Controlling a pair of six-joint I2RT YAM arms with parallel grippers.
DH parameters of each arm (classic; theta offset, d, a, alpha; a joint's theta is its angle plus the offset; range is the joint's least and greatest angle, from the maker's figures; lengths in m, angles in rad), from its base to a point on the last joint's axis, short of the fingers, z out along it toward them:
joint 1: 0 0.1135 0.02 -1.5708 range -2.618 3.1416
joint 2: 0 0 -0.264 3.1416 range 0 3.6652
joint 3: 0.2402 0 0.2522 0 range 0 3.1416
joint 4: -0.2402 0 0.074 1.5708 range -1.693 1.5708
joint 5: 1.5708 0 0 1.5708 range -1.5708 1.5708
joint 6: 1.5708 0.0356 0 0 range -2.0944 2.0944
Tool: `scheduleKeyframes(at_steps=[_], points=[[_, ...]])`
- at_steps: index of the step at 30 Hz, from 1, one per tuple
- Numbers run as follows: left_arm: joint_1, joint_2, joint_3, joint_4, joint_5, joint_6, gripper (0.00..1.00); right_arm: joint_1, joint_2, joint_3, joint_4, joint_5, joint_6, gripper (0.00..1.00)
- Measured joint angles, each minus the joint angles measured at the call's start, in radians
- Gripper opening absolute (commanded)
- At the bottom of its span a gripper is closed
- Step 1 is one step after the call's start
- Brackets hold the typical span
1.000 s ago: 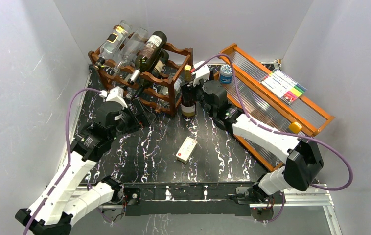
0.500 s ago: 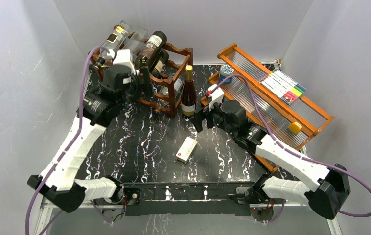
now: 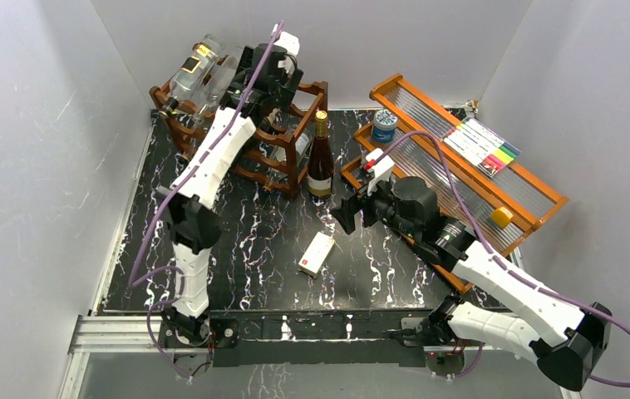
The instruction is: Take the wine bottle off the wine rack
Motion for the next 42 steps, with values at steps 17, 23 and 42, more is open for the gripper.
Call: scheduleKeyframes(at_steps=[17,23,42], points=[[0.059,0.148,-0.008,0.119,-0.056,0.143,0.95,0.000,-0.042,-0.060,-0.034,0.034,0.028,0.98],[0.058,0.150,-0.009,0.152,-0.063,0.164,0.98,0.000,-0.021,-0.060,-0.034,0.033,0.036,0.98],[0.060,0.154,-0.009,0.139,-0.042,0.177,0.60,0.000,-0.021,-0.060,-0.033,0.033,0.058,0.98]])
